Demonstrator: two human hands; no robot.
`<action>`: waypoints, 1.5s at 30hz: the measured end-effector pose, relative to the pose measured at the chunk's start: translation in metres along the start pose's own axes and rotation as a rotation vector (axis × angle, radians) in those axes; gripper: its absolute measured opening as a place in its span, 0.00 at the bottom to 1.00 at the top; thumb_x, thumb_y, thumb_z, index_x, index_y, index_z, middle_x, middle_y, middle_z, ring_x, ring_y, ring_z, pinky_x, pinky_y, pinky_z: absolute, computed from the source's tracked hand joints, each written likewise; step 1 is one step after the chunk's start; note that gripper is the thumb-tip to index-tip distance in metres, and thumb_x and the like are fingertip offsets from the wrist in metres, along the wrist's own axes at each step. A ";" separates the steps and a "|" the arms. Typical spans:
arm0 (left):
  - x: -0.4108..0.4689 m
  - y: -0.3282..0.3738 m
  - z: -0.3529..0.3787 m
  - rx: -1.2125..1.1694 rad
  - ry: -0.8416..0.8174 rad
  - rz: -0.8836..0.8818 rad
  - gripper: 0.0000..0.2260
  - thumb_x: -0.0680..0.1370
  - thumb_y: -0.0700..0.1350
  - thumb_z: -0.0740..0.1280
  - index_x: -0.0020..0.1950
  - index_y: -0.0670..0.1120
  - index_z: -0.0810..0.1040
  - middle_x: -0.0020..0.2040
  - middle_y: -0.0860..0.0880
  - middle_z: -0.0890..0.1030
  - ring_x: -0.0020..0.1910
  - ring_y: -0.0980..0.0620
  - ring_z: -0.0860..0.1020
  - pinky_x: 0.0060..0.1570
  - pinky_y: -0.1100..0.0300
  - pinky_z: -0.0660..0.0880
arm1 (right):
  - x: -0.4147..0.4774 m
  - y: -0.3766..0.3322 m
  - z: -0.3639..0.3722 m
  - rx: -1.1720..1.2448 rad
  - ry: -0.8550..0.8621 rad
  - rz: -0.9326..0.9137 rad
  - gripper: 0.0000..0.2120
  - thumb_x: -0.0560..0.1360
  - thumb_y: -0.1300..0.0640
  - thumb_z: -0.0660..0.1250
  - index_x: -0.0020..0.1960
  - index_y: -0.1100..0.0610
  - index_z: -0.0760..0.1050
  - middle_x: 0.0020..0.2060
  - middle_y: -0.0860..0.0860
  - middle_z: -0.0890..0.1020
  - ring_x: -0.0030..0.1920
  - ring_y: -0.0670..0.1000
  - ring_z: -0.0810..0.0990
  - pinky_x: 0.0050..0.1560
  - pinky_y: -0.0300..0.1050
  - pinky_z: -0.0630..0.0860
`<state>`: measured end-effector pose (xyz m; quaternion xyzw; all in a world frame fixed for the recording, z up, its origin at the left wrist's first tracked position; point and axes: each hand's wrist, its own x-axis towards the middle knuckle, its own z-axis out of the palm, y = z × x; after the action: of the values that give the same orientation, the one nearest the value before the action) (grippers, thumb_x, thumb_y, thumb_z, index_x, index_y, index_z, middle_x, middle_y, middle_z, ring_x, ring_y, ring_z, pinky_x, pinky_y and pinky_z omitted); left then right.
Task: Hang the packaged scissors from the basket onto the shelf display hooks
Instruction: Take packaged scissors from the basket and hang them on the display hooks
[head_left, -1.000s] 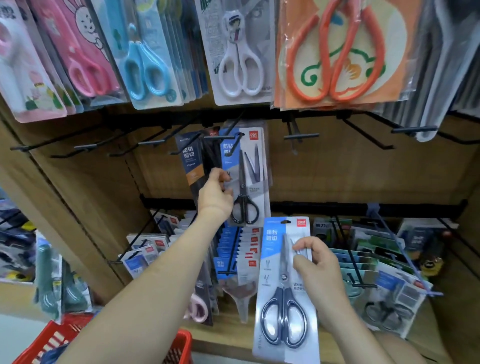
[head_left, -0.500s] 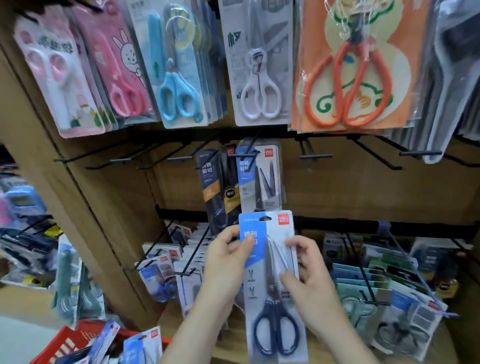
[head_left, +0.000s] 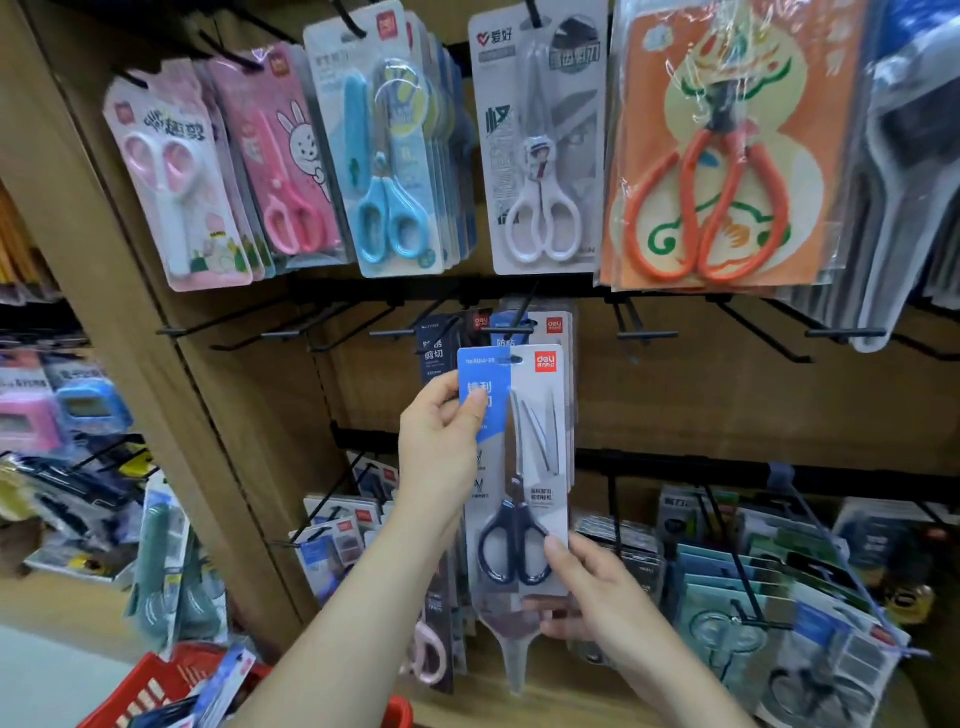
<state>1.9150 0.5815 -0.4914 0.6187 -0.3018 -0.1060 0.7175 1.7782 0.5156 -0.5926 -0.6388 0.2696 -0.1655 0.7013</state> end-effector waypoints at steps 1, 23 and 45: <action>0.003 -0.001 0.001 0.001 0.001 -0.008 0.07 0.83 0.40 0.63 0.58 0.47 0.79 0.48 0.48 0.87 0.48 0.48 0.85 0.54 0.44 0.81 | 0.000 0.002 -0.002 -0.002 -0.005 -0.006 0.09 0.81 0.53 0.63 0.60 0.48 0.77 0.49 0.51 0.86 0.43 0.52 0.86 0.43 0.47 0.81; -0.031 -0.083 -0.022 0.361 -0.071 -0.149 0.18 0.80 0.37 0.65 0.59 0.60 0.75 0.44 0.53 0.86 0.41 0.56 0.84 0.44 0.58 0.82 | 0.038 -0.010 -0.011 -0.029 0.102 -0.005 0.16 0.79 0.68 0.58 0.52 0.55 0.83 0.43 0.53 0.87 0.39 0.49 0.84 0.38 0.40 0.80; -0.113 -0.093 -0.136 0.832 -0.059 -0.057 0.28 0.73 0.27 0.64 0.40 0.63 0.81 0.48 0.65 0.82 0.51 0.67 0.79 0.54 0.72 0.72 | 0.048 -0.022 -0.019 -0.751 0.436 -0.210 0.23 0.75 0.57 0.67 0.68 0.51 0.65 0.62 0.55 0.72 0.56 0.59 0.78 0.51 0.52 0.76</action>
<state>1.9224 0.7329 -0.6209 0.8607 -0.3221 -0.0124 0.3941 1.8084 0.4698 -0.5801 -0.8232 0.3864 -0.2572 0.3269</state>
